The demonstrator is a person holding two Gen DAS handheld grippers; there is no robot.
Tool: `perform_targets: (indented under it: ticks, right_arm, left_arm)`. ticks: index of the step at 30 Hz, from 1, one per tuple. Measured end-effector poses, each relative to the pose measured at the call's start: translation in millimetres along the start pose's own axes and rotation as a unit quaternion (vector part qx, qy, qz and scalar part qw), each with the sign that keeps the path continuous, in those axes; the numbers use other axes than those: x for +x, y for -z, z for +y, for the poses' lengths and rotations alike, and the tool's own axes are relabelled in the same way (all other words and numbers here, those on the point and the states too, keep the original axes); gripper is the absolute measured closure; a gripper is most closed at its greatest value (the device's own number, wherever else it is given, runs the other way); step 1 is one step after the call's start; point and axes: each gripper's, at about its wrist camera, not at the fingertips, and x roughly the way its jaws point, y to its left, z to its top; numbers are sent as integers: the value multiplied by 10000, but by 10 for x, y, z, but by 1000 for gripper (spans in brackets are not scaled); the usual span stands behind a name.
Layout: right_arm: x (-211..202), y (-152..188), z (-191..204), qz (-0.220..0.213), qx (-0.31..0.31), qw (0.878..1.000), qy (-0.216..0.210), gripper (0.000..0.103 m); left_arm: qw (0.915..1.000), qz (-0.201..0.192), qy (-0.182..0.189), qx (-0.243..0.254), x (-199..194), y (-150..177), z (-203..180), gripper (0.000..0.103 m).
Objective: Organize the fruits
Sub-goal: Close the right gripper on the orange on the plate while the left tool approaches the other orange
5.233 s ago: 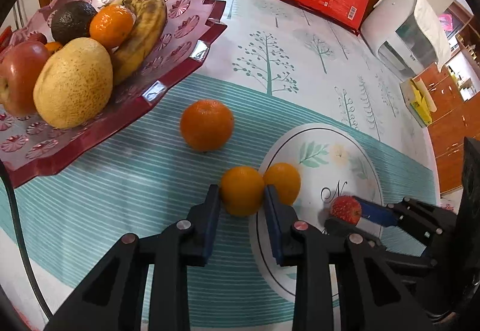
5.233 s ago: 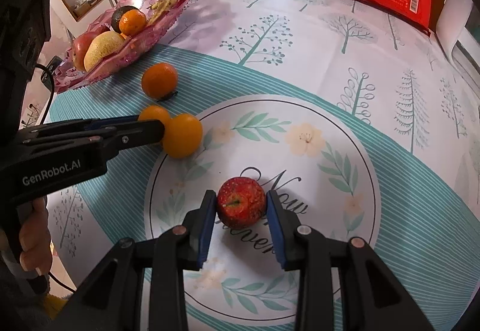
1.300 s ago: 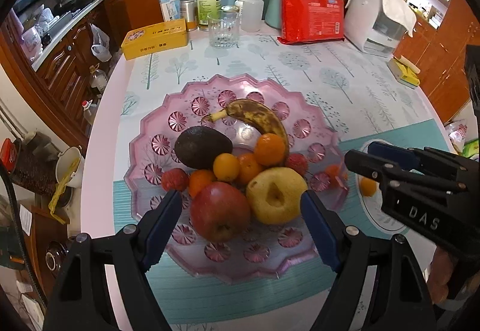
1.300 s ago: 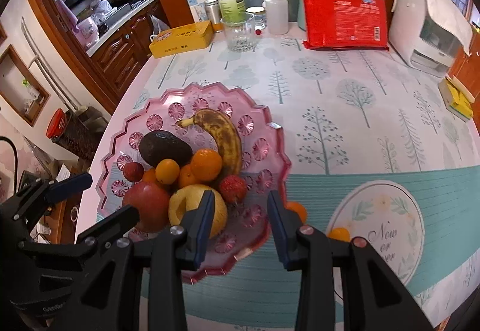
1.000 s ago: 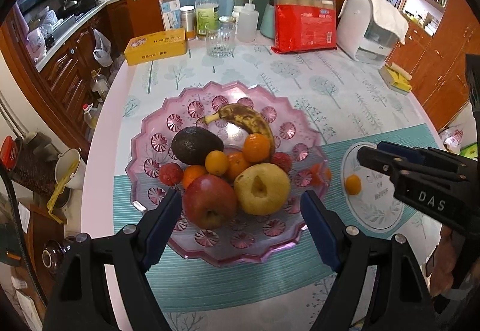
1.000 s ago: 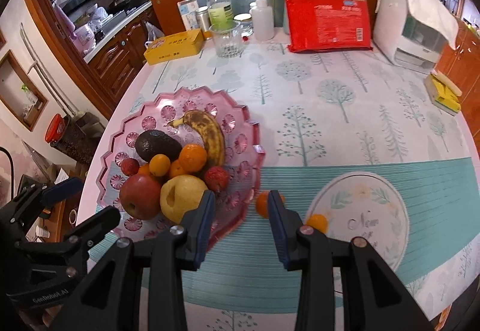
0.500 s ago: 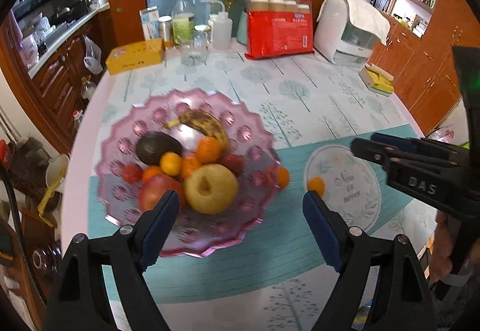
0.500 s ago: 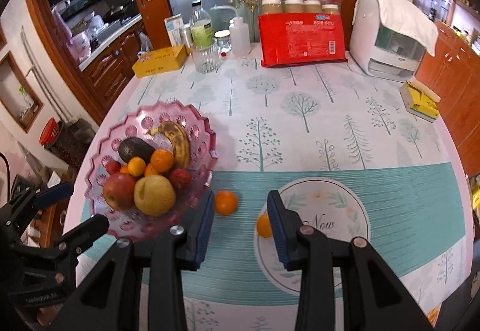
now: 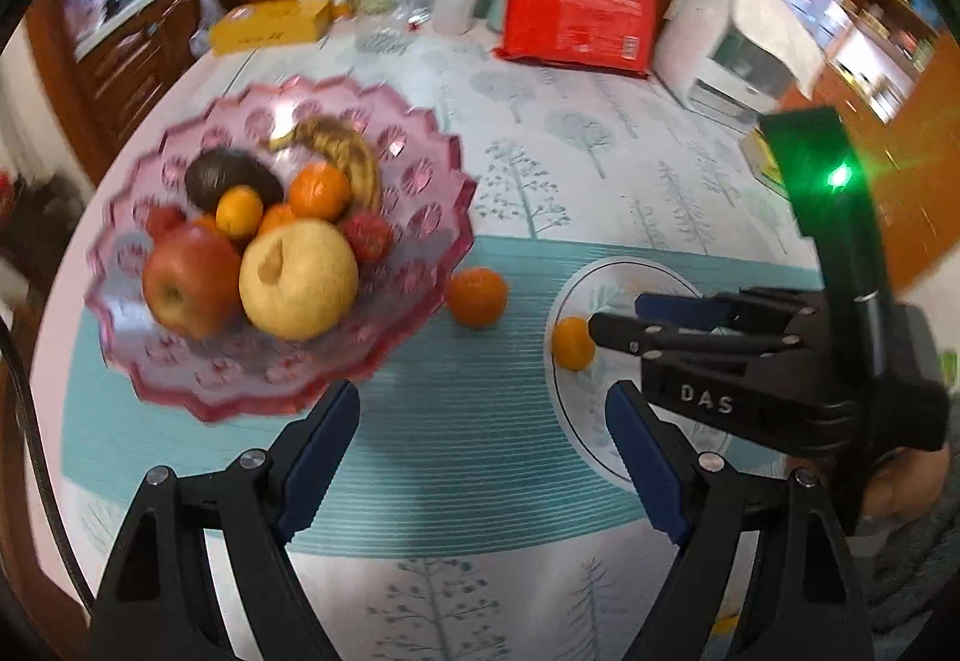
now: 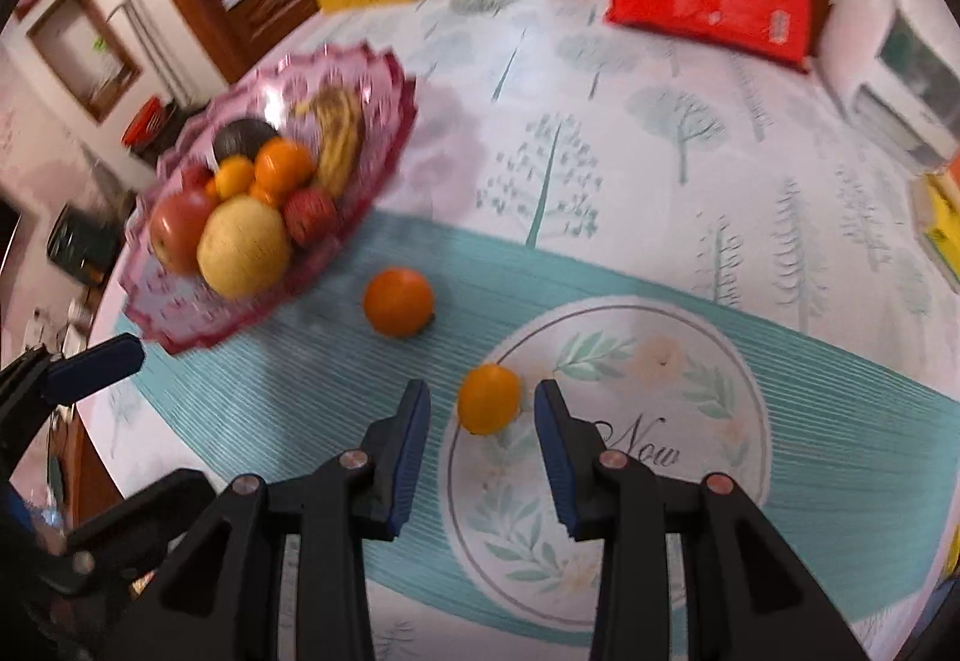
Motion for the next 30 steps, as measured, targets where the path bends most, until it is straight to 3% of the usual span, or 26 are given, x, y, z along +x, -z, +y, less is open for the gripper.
perform_targets:
  ticks: [6,16,23,30]
  right_arm:
    - [378,11,-49,270,-254,9986,-384,66]
    - [487,119,-30,196,-833,9960,-245,72]
    - [392,69,-443,-42,-439,9988,-195,72]
    - [351,77,-780,-115,-108,9997,-172,72]
  left_arm:
    - [9970,12,-304,-713,174,134,93,20]
    - [9918,17,-584,-1138,372,172,30,20]
    - [9880,-176,-876,-1263,661,24,-183,20]
    - [9716,-423,-1462,-1811,1050,-118,-290,22]
